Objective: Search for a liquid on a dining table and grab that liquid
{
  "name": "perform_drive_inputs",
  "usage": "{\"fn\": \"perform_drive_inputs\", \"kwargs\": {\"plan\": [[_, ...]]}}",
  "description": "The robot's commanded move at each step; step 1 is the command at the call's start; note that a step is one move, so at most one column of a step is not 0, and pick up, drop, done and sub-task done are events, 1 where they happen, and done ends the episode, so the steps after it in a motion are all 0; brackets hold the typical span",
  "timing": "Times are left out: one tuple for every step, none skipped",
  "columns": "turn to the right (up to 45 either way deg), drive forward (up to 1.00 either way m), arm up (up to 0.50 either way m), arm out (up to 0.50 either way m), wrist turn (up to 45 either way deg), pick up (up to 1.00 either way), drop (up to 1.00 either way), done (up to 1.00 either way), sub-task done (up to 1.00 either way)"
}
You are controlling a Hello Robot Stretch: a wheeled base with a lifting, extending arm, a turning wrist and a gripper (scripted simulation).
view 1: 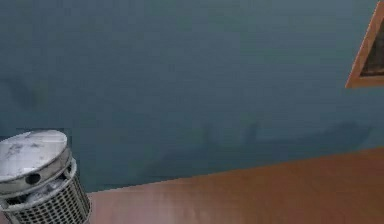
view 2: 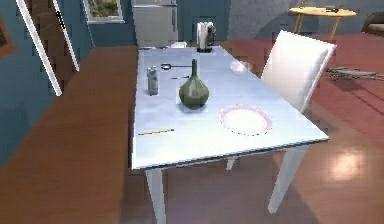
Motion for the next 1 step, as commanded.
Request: {"fn": "perform_drive_inputs", "kwargs": {"plan": [[0.0, 0.20, 0.00, 0.00, 0.0, 0.00, 0.00, 0.00, 0.00]]}}
